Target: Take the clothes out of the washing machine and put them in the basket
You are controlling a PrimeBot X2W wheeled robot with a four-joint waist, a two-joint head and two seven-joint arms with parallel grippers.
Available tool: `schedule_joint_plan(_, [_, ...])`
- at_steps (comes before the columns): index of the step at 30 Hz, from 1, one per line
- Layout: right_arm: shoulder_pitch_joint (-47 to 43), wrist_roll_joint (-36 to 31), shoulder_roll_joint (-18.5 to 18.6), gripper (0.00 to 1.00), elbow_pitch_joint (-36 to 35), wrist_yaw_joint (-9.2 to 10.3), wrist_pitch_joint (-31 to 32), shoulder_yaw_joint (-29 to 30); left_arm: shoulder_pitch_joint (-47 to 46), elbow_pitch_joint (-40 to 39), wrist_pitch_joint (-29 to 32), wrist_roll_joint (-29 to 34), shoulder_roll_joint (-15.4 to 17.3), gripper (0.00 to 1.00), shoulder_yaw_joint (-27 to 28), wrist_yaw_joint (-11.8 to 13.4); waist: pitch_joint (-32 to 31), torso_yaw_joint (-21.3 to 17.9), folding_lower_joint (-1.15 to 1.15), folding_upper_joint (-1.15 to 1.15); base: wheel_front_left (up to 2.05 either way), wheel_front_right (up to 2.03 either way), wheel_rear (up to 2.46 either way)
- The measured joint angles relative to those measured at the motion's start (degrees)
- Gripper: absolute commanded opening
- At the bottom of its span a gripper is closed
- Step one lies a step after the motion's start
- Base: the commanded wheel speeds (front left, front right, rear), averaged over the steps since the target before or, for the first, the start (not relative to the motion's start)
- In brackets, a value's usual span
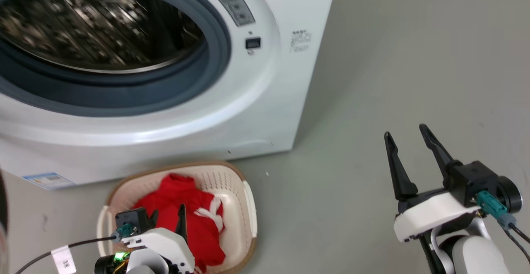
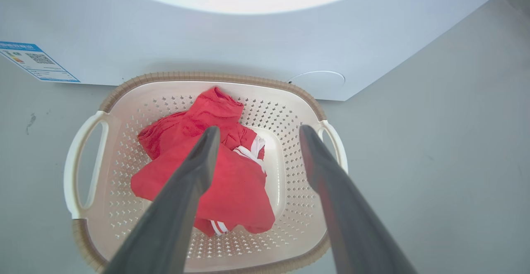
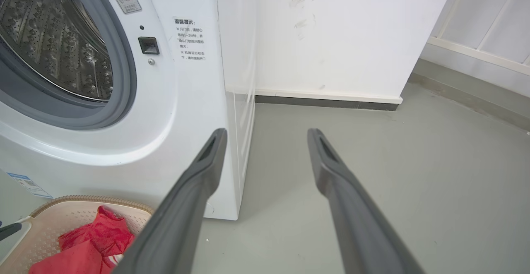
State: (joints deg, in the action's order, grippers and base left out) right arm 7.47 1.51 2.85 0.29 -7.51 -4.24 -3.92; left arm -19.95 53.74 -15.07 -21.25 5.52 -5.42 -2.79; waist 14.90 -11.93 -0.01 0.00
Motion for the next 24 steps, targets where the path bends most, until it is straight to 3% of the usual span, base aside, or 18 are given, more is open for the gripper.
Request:
schedule_joint_plan(10, [-4.82, -0.65, 0.03, 1.00, -1.15, 0.00, 2.37, 1.20, 5.64, -14.70, 0.00, 5.04, -0.52, 1.00, 3.30, 0.58, -9.16, 4.67, -0.01, 0.00, 0.00, 0.00, 0.00])
schedule_joint_plan(24, [-9.85, -0.77, 0.03, 1.00, -1.86, 0.00, 3.79, 2.18, 12.73, -38.56, 0.00, 12.30, 0.18, 1.00, 5.56, 3.22, -14.67, 11.46, -0.01, 0.00, 0.00, 0.00, 0.00])
